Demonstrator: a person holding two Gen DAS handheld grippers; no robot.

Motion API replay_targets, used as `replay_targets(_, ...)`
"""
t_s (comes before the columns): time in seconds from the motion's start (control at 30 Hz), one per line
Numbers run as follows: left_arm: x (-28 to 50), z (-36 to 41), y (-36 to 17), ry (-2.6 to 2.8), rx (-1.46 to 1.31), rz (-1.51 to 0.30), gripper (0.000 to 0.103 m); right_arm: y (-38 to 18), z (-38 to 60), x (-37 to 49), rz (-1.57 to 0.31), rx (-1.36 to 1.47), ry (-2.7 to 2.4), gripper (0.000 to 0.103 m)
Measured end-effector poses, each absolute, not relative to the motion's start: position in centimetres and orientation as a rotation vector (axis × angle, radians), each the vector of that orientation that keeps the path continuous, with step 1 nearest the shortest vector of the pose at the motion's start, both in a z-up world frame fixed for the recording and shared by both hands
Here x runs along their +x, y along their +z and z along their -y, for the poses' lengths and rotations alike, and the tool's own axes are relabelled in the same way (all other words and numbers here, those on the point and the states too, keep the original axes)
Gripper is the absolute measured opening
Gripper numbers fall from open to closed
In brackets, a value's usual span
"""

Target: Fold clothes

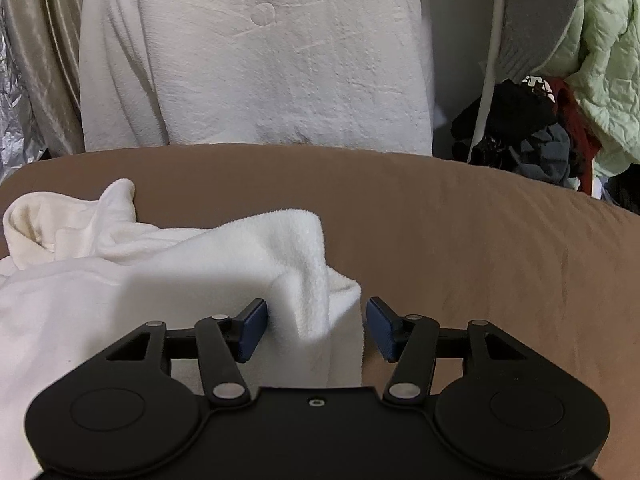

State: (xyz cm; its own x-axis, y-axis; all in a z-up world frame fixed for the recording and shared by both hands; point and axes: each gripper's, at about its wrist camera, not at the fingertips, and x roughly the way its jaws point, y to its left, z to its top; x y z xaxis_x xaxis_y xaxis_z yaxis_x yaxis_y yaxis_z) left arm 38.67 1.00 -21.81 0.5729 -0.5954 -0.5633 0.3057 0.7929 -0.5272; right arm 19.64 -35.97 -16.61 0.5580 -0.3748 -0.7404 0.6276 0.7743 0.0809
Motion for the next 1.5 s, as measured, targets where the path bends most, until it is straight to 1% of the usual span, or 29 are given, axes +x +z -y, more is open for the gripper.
replay_targets(0.07, 39.2, 0.1, -22.2, -0.525, -0.337, -0.809, 0.046, -16.6, 36.4, 19.7, -0.773, 0.368, -0.606, 0.061)
replay_targets(0.13, 40.3, 0.6, -22.7, -0.509, -0.336, -0.816, 0.050, -16.5, 36.7, 19.8, -0.769, 0.378, -0.605, 0.062)
replay_targets(0.23, 42.5, 0.7, -24.0, -0.538, -0.412, -0.833, 0.056, -17.0, 37.7, 20.5, -0.767, 0.431, -0.581, 0.064)
replay_targets(0.27, 43.3, 0.9, -24.5, -0.564, -0.420, -0.844, 0.049, -17.2, 37.9, 20.8, -0.771, 0.444, -0.562, 0.063)
replay_targets(0.3, 43.6, 1.3, -25.1, -0.586, -0.412, -0.866, 0.033, -17.4, 38.0, 21.1, -0.783, 0.448, -0.529, 0.056)
replay_targets(0.33, 43.9, 1.7, -25.7, -0.608, -0.404, -0.888, 0.003, -17.5, 38.0, 21.5, -0.795, 0.451, -0.497, 0.031)
replay_targets(0.37, 43.7, 2.1, -25.7, -0.610, -0.371, -0.884, 0.003, -17.5, 37.7, 21.7, -0.799, 0.433, -0.474, 0.026)
replay_targets(0.43, 42.3, 2.9, -24.8, -0.577, -0.261, -0.827, 0.003, -16.5, 36.3, 21.2, -0.763, 0.326, -0.453, 0.022)
replay_targets(0.5, 41.1, 3.8, -23.8, -0.545, -0.161, -0.763, 0.003, -15.7, 35.4, 20.2, -0.718, 0.260, -0.442, 0.021)
replay_targets(0.6, 39.6, 4.9, -21.8, -0.499, -0.061, -0.648, 0.002, -14.6, 34.9, 18.6, -0.645, 0.253, -0.448, 0.021)
replay_targets(0.73, 38.3, 5.4, -18.8, -0.432, -0.038, -0.551, 0.002, -12.9, 33.9, 17.6, -0.555, 0.241, -0.455, 0.020)
replay_targets(0.9, 37.7, 4.1, -14.9, -0.427, -0.066, -0.432, 0.002, -10.2, 33.2, 17.7, -0.453, 0.215, -0.441, 0.017)
replay_targets(1.0, 38.7, 3.7, -14.1, -0.357, -0.046, -0.398, 0.002, -8.9, 33.3, 18.0, -0.400, 0.208, -0.449, 0.015)
replay_targets(1.03, 39.2, 3.8, -14.5, -0.297, -0.021, -0.391, 0.001, -9.3, 33.5, 18.3, -0.420, 0.212, -0.471, 0.013)
replay_targets(1.07, 40.0, 4.0, -15.3, -0.209, 0.020, -0.384, 0.003, -9.8, 33.6, 18.6, -0.439, 0.216, -0.493, 0.009)
replay_targets(1.1, 41.0, 4.4, -16.5, -0.131, 0.073, -0.407, 0.006, -10.2, 33.8, 18.9, -0.459, 0.221, -0.514, 0.009)
replay_targets(1.13, 42.4, 4.6, -18.1, -0.112, 0.107, -0.511, 0.026, -10.6, 33.9, 19.2, -0.478, 0.225, -0.536, 0.011)
replay_targets(1.17, 43.9, 4.5, -19.6, -0.135, 0.113, -0.666, 0.034, -11.0, 34.1, 19.5, -0.498, 0.229, -0.558, 0.012)
replay_targets(1.2, 44.5, 3.9, -20.7, -0.156, 0.078, -0.770, 0.033, -11.4, 34.2, 19.8, -0.517, 0.233, -0.579, 0.013)
replay_targets(1.23, 43.8, 2.9, -21.1, -0.178, 0.009, -0.795, 0.033, -11.9, 34.4, 20.1, -0.536, 0.238, -0.601, 0.013)
replay_targets(1.3, 41.2, 0.7, -21.2, -0.211, -0.109, -0.777, 0.037, -12.7, 34.7, 20.7, -0.575, 0.246, -0.644, 0.015)
replay_targets(1.33, 39.9, -0.2, -21.0, -0.205, -0.130, -0.773, 0.042, -13.1, 34.8, 21.0, -0.595, 0.250, -0.666, 0.027)
replay_targets(1.37, 38.9, -0.9, -20.7, -0.201, -0.139, -0.776, 0.043, -13.3, 34.7, 20.9, -0.607, 0.246, -0.686, 0.047)
replay_targets(1.4, 38.1, -1.4, -20.5, -0.217, -0.142, -0.776, 0.043, -13.2, 34.1, 20.1, -0.602, 0.233, -0.702, 0.054)
replay_targets(1.43, 37.7, -1.7, -20.2, -0.246, -0.143, -0.766, 0.045, -13.1, 33.6, 19.1, -0.589, 0.224, -0.716, 0.057)
replay_targets(1.5, 37.4, -1.8, -19.6, -0.294, -0.150, -0.717, 0.049, -12.8, 33.1, 17.0, -0.578, 0.253, -0.714, 0.057)
